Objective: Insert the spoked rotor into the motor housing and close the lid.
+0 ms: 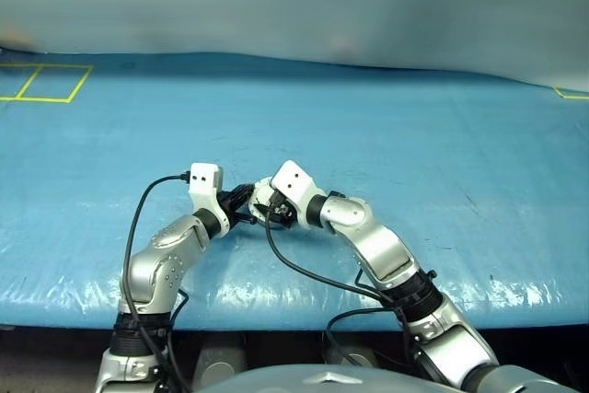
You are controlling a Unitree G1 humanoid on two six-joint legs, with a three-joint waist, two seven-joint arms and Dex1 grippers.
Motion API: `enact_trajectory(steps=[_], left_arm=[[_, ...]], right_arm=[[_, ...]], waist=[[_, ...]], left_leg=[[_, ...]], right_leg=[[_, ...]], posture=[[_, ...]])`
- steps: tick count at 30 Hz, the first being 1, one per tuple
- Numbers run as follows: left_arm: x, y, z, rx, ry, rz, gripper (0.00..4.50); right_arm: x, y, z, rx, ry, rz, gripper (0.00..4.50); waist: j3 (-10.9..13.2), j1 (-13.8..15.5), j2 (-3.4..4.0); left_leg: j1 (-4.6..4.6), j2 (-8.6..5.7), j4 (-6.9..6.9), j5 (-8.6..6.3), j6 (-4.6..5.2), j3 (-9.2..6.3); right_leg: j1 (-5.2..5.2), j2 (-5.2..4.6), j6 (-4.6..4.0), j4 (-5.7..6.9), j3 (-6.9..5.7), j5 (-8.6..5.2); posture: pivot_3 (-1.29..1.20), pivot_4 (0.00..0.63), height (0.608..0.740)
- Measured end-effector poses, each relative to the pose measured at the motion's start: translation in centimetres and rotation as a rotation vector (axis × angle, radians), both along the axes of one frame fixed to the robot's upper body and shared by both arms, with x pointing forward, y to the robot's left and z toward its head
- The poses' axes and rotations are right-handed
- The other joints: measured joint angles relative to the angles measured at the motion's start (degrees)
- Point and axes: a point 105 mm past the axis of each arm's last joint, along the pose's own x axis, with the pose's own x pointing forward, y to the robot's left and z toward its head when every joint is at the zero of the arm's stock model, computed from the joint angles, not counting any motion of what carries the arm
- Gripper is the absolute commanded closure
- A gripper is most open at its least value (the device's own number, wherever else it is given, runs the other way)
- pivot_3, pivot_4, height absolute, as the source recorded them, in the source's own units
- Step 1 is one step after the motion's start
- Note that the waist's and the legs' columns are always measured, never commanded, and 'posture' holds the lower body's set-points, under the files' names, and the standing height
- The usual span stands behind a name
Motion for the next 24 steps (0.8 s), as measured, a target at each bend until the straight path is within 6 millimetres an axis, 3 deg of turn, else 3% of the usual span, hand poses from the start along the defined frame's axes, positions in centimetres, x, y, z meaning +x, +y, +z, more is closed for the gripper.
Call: enact_trajectory(steps=[10, 24], left_arm=[[-0.11, -0.08, 0.03, 0.105, -0.044, -0.041, 4.5], [0.54, -0.26, 0.27, 0.055, -0.075, 0.035, 4.5]], right_arm=[[0.01, -0.03, -0.02, -0.001, 0.002, -0.002, 1.48], [-0.01, 0.11, 0.08, 0.004, -0.002, -0.004, 1.48]], waist=[[0.0, 0.1, 0.0], [0.0, 0.0, 0.0]], left_leg=[[0.1, 0.0, -0.02, -0.01, -0.01, 0.0], [-0.02, 0.0, -0.08, 0.01, 0.0, 0.0]], right_leg=[[-0.11, -0.01, 0.0, -0.06, 0.0, 0.0], [-0.04, 0.0, 0.0, -0.02, 0.0, 0.0]], posture=[[0.0, 0.15, 0.74], [0.0, 0.15, 0.74]])
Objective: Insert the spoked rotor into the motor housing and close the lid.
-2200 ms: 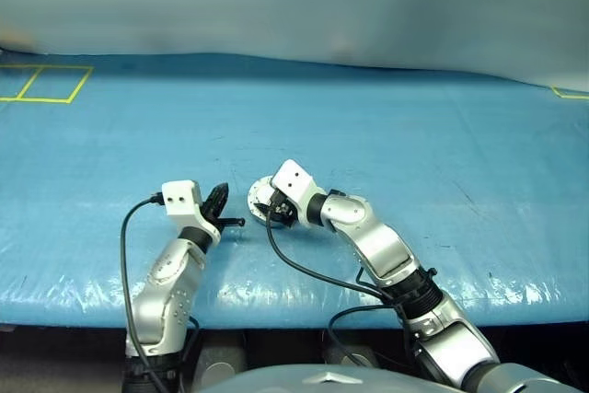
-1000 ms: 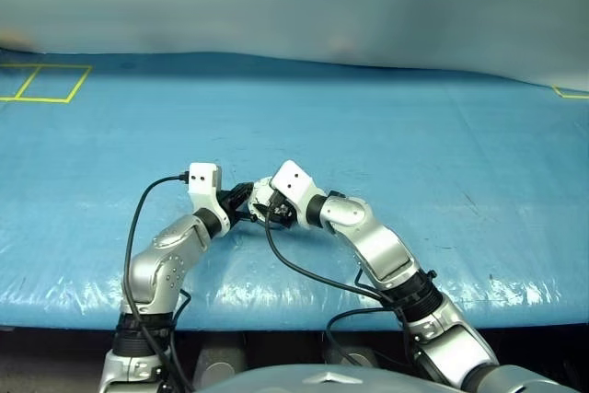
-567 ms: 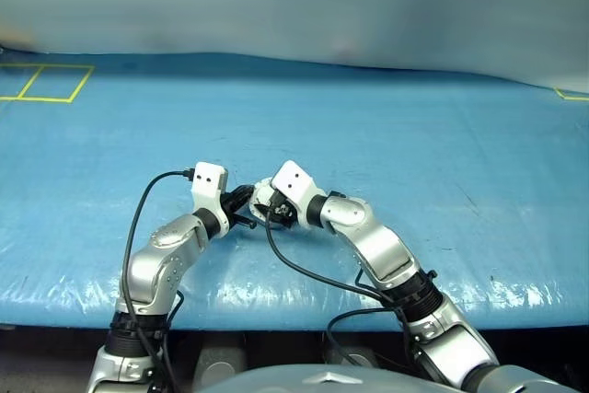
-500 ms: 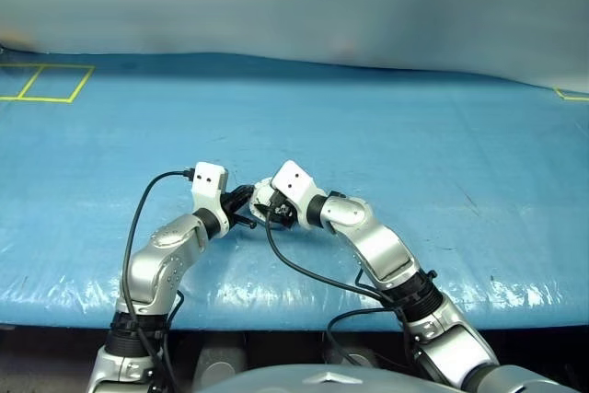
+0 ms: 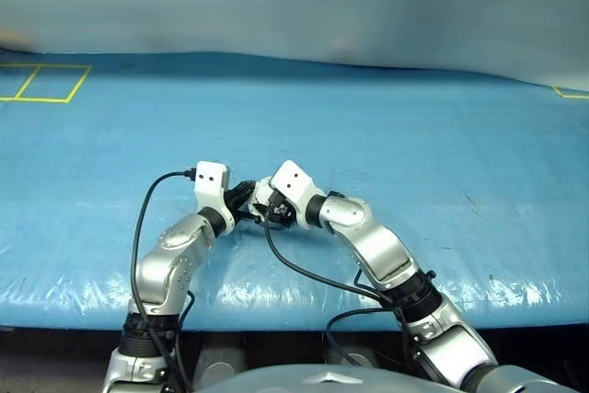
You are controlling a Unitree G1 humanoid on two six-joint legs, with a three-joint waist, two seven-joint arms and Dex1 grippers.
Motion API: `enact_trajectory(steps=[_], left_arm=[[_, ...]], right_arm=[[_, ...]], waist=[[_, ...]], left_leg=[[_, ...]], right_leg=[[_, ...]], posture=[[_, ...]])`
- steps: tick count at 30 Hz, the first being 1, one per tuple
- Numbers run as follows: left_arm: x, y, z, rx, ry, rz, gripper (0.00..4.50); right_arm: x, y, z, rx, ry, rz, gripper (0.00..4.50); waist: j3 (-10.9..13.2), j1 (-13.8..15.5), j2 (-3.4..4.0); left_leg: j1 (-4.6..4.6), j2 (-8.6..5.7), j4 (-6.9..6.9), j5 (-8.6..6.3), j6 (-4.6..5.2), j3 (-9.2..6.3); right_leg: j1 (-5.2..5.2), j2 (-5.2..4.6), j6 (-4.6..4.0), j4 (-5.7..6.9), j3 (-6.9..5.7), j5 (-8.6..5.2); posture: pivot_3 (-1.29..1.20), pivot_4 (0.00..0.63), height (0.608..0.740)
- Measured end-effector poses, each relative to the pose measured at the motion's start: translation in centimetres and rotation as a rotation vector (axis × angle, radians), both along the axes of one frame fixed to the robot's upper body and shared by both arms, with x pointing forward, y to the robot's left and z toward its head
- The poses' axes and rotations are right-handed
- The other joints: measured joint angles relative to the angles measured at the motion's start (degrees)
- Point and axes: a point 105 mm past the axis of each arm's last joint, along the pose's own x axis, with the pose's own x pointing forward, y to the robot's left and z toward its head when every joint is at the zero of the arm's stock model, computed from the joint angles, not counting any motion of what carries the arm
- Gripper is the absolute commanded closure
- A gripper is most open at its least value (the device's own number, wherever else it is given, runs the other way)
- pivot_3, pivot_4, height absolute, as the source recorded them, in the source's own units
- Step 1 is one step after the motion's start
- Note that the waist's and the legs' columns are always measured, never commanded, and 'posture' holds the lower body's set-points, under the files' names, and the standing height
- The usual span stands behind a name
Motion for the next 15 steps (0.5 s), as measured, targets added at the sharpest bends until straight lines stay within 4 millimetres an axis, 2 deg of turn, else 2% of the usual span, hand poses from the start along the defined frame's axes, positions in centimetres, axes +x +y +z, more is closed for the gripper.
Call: enact_trajectory(steps=[9, 15], left_arm=[[0.31, -0.03, 0.73, -0.036, -0.05, 0.037, 4.5], [-0.23, -0.31, -0.06, -0.033, -0.006, 0.005, 4.5]], right_arm=[[0.0, 0.01, 0.02, 0.0, -0.001, 0.0, 1.48], [0.0, 0.0, 0.0, 0.0, -0.001, -0.001, 1.48]], waist=[[0.0, 0.0, 0.0], [0.0, 0.0, 0.0]], left_leg=[[-0.01, 0.0, -0.01, 0.0, 0.0, 0.0], [0.0, 0.0, -0.01, 0.0, 0.0, 0.0]], right_leg=[[-0.01, 0.0, 0.0, -0.01, 0.0, 0.0], [-0.01, 0.0, 0.0, -0.01, 0.0, 0.0]], posture=[[0.0, 0.15, 0.74], [0.0, 0.15, 0.74]])
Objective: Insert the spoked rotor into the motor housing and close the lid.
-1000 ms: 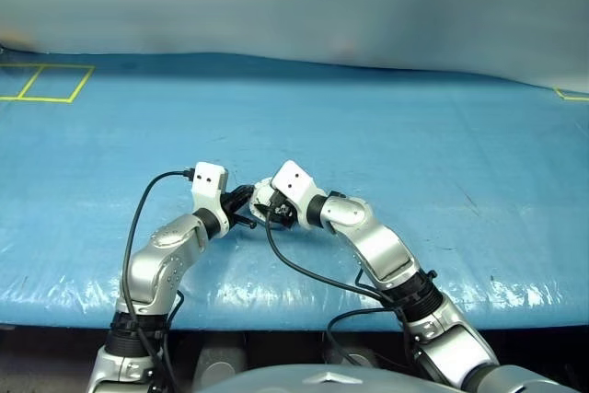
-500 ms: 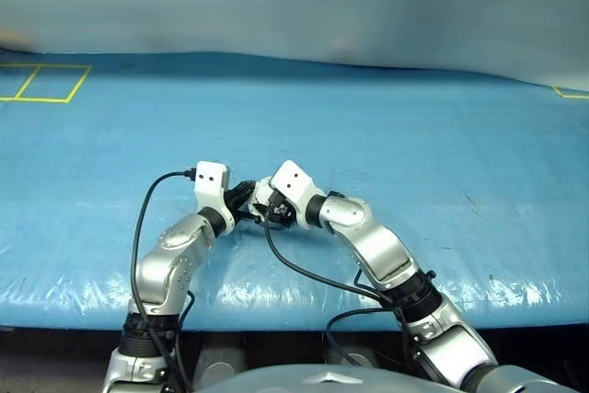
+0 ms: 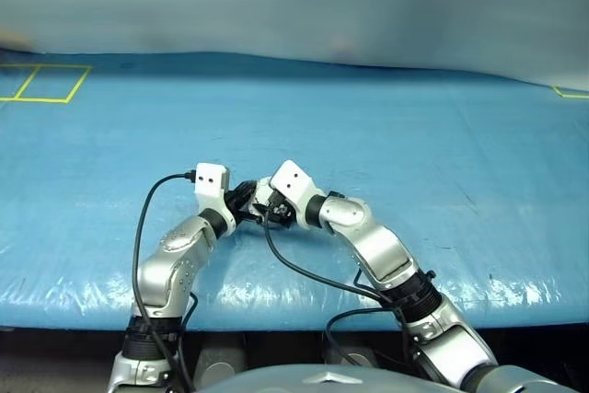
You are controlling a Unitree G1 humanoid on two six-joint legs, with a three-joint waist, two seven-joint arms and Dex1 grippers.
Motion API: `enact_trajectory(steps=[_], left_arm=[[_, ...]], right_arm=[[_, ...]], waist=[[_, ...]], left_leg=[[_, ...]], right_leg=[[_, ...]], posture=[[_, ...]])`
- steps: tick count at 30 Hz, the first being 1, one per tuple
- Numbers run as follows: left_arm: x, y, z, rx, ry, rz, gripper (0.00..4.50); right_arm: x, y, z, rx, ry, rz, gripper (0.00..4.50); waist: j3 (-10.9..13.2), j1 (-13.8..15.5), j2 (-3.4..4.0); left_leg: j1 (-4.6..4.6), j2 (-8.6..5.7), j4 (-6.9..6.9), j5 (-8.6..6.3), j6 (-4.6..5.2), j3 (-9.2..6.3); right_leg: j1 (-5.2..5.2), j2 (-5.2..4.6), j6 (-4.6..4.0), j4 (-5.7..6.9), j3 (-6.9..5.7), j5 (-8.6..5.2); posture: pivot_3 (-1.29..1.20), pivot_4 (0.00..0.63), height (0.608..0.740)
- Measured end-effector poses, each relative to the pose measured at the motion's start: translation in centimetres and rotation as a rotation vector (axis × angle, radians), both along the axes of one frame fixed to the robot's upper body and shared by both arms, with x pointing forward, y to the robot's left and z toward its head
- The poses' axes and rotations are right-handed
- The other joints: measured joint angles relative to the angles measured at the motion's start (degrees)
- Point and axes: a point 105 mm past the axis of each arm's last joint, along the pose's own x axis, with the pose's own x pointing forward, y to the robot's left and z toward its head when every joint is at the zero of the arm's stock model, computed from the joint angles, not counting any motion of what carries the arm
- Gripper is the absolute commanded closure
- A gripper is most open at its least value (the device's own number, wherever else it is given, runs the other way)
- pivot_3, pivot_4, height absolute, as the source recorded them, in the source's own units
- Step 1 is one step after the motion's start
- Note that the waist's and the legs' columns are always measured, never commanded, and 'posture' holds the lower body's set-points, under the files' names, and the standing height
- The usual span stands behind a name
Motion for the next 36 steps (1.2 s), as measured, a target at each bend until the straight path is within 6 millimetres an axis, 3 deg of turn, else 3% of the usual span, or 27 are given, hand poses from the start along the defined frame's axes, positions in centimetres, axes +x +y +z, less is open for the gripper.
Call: enact_trajectory(steps=[17, 19, 22, 30, 34, 36], left_arm=[[-0.9, -0.4, -0.2, 0.005, 0.069, -0.078, 4.5], [-0.8, -0.4, -0.2, 0.009, 0.071, -0.079, 4.5], [-0.8, -0.6, -0.2, 0.01, 0.073, -0.089, 4.5], [-0.9, -0.7, -0.3, 0.023, 0.069, -0.099, 4.5], [-0.8, -0.6, -0.2, 0.03, 0.064, -0.1, 4.5], [-0.8, -0.7, -0.2, 0.031, 0.061, -0.107, 4.5]], right_arm=[[0.0, -0.1, -0.1, -0.001, 0.001, -0.009, 1.48], [0.0, -0.3, -0.3, 0.004, 0.011, -0.025, 0.76], [-0.2, -1.2, -0.4, 0.035, 0.059, -0.08, 0.01], [-3.2, -6.8, -0.1, 0.201, 0.202, -0.23, 0.01], [-3.3, -7.9, 1.1, 0.399, 0.312, -0.342, 0.01], [-3.4, -8.0, 0.6, 0.491, 0.424, -0.422, 0.01]], waist=[[-0.1, 0.2, 0.01], [-0.1, 0.3, 0.02], [-0.2, 0.8, 0.02], [-0.2, 1.5, 0.03], [-0.2, 1.4, 0.03], [-0.2, 1.5, 0.02]], left_leg=[[0.09, -0.02, 0.03, -0.01, -0.01, 0.0], [0.09, -0.02, 0.02, -0.01, -0.01, 0.0], [0.05, -0.02, 0.01, -0.01, -0.01, 0.0], [-0.14, -0.04, -0.08, -0.04, -0.04, 0.0], [-0.12, -0.02, -0.06, -0.04, -0.05, 0.0], [-0.19, -0.03, -0.06, -0.04, -0.05, 0.0]], right_leg=[[-0.17, -0.03, 0.0, -0.05, 0.0, 0.0], [-0.17, -0.03, 0.0, -0.05, 0.0, 0.0], [-0.18, -0.03, 0.0, -0.08, 0.0, -0.01], [-0.35, -0.07, 0.01, -0.22, 0.0, -0.03], [-0.46, -0.06, -0.02, -0.06, 0.0, -0.05], [-0.48, -0.07, -0.02, -0.08, 0.01, -0.05]], posture=[[0.0, 0.15, 0.74], [0.0, 0.15, 0.74], [0.0, 0.15, 0.74], [0.0, 0.15, 0.74], [0.0, 0.15, 0.74], [0.0, 0.15, 0.74]])
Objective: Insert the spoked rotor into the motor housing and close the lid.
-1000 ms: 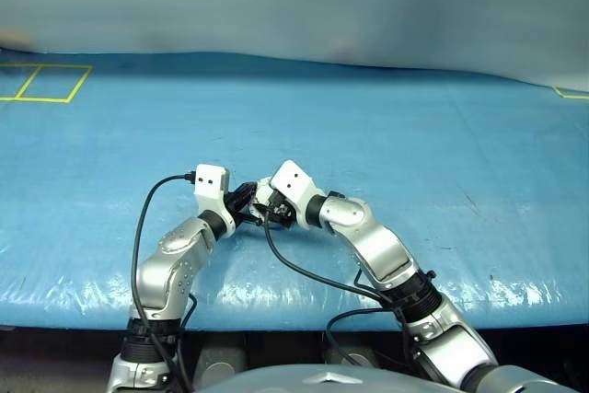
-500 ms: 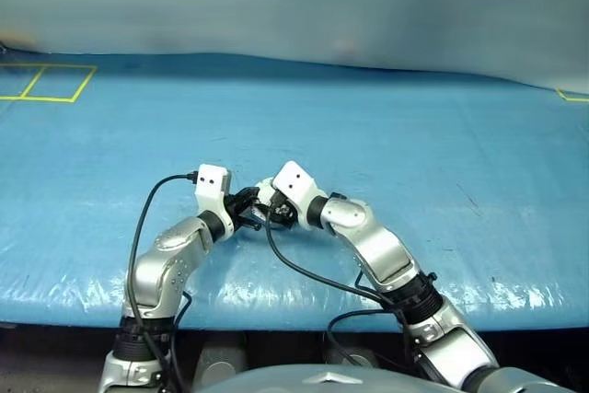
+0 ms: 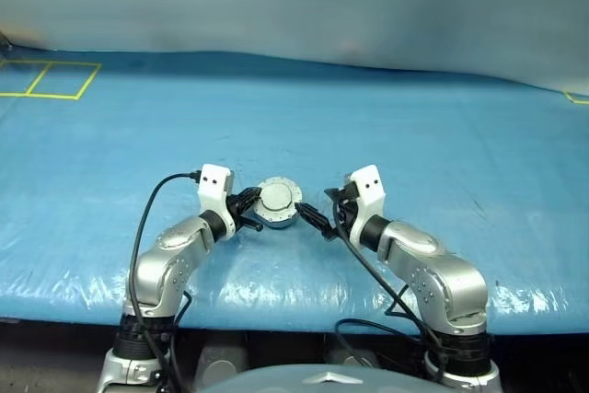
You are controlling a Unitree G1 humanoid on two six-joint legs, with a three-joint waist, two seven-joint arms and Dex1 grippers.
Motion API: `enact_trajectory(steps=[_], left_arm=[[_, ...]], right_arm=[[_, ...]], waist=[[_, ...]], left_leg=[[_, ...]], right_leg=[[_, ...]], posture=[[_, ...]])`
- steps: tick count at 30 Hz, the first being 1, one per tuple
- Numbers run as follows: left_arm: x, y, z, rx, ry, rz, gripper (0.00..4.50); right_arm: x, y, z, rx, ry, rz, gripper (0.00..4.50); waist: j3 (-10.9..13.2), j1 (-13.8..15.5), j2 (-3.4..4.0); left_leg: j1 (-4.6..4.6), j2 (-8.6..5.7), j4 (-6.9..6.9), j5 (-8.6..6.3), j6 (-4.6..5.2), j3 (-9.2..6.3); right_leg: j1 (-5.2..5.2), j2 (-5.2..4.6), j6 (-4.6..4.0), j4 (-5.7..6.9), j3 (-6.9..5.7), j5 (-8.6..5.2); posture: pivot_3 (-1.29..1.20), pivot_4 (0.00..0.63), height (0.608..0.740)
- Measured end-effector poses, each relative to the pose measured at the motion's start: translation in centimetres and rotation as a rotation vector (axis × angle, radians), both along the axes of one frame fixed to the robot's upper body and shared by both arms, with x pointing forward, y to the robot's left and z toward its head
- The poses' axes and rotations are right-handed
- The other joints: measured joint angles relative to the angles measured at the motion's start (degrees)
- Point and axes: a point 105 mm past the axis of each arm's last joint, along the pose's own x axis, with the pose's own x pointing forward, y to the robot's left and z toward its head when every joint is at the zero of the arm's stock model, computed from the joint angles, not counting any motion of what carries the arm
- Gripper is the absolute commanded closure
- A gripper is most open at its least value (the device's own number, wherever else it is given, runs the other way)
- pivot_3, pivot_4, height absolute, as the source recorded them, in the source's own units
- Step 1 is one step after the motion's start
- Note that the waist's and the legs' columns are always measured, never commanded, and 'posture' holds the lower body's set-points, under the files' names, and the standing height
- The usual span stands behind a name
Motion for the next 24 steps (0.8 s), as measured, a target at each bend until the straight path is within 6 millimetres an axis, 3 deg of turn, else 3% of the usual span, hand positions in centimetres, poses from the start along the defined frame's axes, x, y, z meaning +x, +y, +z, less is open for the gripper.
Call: enact_trajectory(steps=[7, 18, 24], left_arm=[[0.1, -0.2, 0.1, 0.009, -0.009, -0.016, 4.5], [0.1, -0.1, 0.1, 0.012, -0.009, -0.014, 4.5], [0.1, -0.1, 0.1, 0.012, -0.01, -0.014, 4.5]], right_arm=[[-0.6, -0.9, -2.3, 0.099, 0.233, -0.115, 0.01], [-0.4, -1.2, -2.3, 0.311, 0.333, -0.13, 0.01], [-0.4, 0.2, -2.2, 0.438, 0.409, -0.084, 0.01]], waist=[[0.0, 0.1, 0.05], [0.0, -0.1, 0.07], [0.0, -0.1, 0.1]], left_leg=[[-0.15, -0.04, -0.05, 0.0, 0.02, -0.01], [-0.07, -0.03, -0.04, 0.0, 0.03, -0.01], [-0.11, -0.03, -0.04, 0.01, 0.04, -0.01]], right_leg=[[-0.08, -0.05, -0.01, -0.07, -0.02, 0.0], [-0.03, -0.04, -0.02, -0.06, -0.02, -0.01], [-0.03, -0.05, -0.02, -0.08, -0.02, -0.01]], posture=[[0.0, 0.15, 0.74], [0.0, 0.15, 0.74], [0.0, 0.15, 0.74]])
